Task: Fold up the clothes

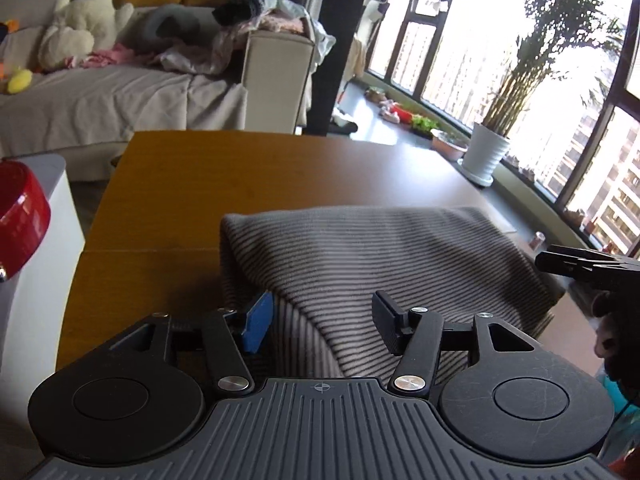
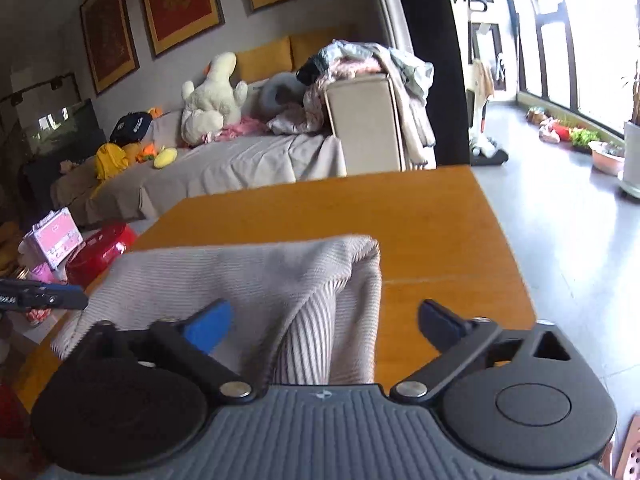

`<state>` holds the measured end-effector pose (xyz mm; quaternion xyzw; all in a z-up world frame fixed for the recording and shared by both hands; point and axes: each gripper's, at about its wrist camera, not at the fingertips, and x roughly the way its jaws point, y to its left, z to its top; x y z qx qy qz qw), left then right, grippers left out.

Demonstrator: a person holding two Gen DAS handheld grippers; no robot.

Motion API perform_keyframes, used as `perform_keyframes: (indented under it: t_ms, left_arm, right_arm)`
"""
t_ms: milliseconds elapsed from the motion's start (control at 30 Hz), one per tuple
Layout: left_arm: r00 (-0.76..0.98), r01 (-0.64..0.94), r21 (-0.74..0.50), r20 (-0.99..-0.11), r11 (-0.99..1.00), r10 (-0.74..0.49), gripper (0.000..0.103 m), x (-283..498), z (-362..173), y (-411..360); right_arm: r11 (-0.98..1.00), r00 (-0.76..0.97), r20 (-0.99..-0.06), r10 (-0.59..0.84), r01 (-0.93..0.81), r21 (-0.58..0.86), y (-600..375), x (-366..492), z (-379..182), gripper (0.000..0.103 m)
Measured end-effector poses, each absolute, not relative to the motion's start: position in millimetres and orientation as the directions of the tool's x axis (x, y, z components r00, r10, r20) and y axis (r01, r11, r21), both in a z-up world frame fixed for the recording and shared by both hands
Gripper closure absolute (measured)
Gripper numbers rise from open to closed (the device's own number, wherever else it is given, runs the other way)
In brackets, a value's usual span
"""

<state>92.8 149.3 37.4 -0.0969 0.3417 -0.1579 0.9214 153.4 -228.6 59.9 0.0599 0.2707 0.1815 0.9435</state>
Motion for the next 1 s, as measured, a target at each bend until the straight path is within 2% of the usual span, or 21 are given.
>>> perform_keyframes:
  t_ms: [67, 167, 233, 300, 333, 467, 600, 667, 767, 867, 933, 1000]
  left_arm:
    - [0.716, 0.244, -0.343, -0.567, 0.907, -0.407, 0.027, 87.1, 47.0, 148.7]
    - [0.612, 0.29, -0.499, -0.559, 0.817, -0.559, 0.026, 88.7, 33.5, 131.4]
    - [0.555, 0.296, -0.527, -0.584, 0.797, -0.593, 0.026, 91.0, 16.9, 116.5]
    - [0.546, 0.291, -0.511, -0.605, 0.808, -0.579, 0.026, 96.3, 4.3, 109.7]
    - [0.547, 0.29, -0.502, -0.612, 0.814, -0.572, 0.026, 99.2, -1.2, 107.5]
    - [0.572, 0.259, -0.506, -0.606, 0.823, -0.553, 0.026, 124.8, -2.3, 116.8]
    - [0.62, 0.281, -0.402, -0.617, 0.871, -0.485, 0.026, 166.7, -1.9, 112.3]
    - [0.633, 0.289, -0.374, -0.616, 0.881, -0.469, 0.026, 191.2, -2.2, 109.3]
    - [0.63, 0.262, -0.4, -0.618, 0.878, -0.47, 0.026, 232.2, -0.9, 105.9]
    - [0.625, 0.238, -0.397, -0.636, 0.887, -0.452, 0.026, 255.5, 3.4, 102.0]
    - [0.636, 0.235, -0.347, -0.651, 0.908, -0.414, 0.026, 253.6, 10.7, 99.3]
    - [0.671, 0.263, -0.288, -0.632, 0.921, -0.389, 0.026, 238.9, 24.4, 94.6]
  right_arm:
    - [0.937, 0.803, -0.482, 0.349, -0.307, 0.168, -225.4, 167.9, 68.0, 0.0]
    - [0.954, 0.808, -0.515, 0.287, -0.287, 0.081, -212.8, 198.7, 63.6, 0.0]
    - [0.962, 0.789, -0.568, 0.234, -0.273, 0.017, -203.4, 221.5, 51.2, 0.0]
    - [0.963, 0.745, -0.646, 0.166, -0.265, -0.058, -195.9, 240.6, 28.3, 0.0]
    - [0.96, 0.74, -0.653, 0.164, -0.273, -0.068, -195.8, 243.1, 19.5, 0.0]
    - [0.976, 0.747, -0.636, 0.197, -0.211, 0.055, -217.5, 225.6, 6.8, 0.0]
    - [0.979, 0.745, -0.636, 0.201, -0.169, 0.111, -226.9, 191.2, 1.5, 0.0]
    - [0.973, 0.74, -0.633, 0.227, -0.193, 0.123, -222.4, 169.7, -0.3, 0.0]
    - [0.951, 0.714, -0.631, 0.302, -0.273, 0.146, -206.8, 145.3, -1.2, 0.0]
    - [0.929, 0.695, -0.628, 0.351, -0.342, 0.14, -192.5, 133.0, 3.5, 0.0]
    - [0.928, 0.715, -0.609, 0.344, -0.358, 0.104, -191.6, 128.7, 13.9, 0.0]
    - [0.927, 0.748, -0.569, 0.342, -0.367, 0.075, -196.0, 126.6, 27.5, 0.0]
